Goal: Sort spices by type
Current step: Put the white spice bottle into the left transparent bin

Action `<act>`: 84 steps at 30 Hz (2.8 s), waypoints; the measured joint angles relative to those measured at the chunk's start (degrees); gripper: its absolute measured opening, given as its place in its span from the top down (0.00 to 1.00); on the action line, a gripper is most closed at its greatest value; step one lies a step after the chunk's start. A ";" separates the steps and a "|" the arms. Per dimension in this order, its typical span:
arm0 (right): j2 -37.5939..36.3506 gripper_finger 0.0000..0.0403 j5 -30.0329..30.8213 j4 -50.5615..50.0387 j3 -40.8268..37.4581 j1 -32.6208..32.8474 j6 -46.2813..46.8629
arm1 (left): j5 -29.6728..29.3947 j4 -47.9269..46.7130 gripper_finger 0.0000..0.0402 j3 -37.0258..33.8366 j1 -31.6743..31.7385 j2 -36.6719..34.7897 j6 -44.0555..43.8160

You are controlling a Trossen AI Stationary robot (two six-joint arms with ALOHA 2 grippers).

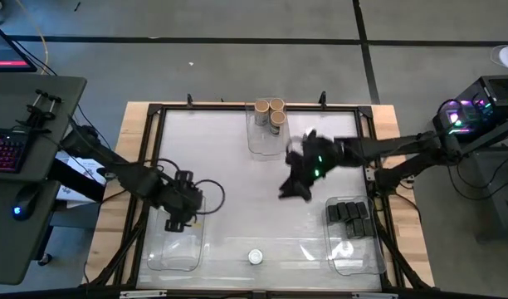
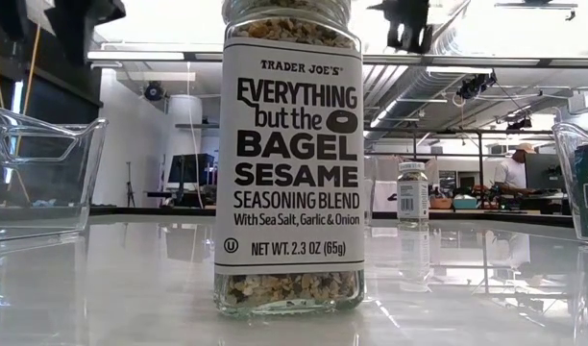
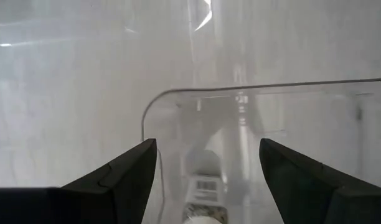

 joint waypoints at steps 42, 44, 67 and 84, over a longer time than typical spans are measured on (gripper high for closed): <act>46.97 1.00 12.02 -25.20 46.60 23.74 -12.20 | -25.63 16.35 0.33 1.54 -0.29 -21.87 -8.21; 46.97 1.00 12.02 -26.43 46.60 23.95 -12.47 | -25.71 16.35 0.33 1.54 -0.47 -21.91 -8.22; 48.79 1.00 12.52 -25.29 46.66 23.60 -23.47 | -28.08 16.30 0.33 1.50 -0.59 -21.89 -11.46; 49.06 1.00 26.97 -25.08 46.66 11.51 -28.03 | -28.38 16.24 0.33 1.50 -0.59 -21.89 -11.27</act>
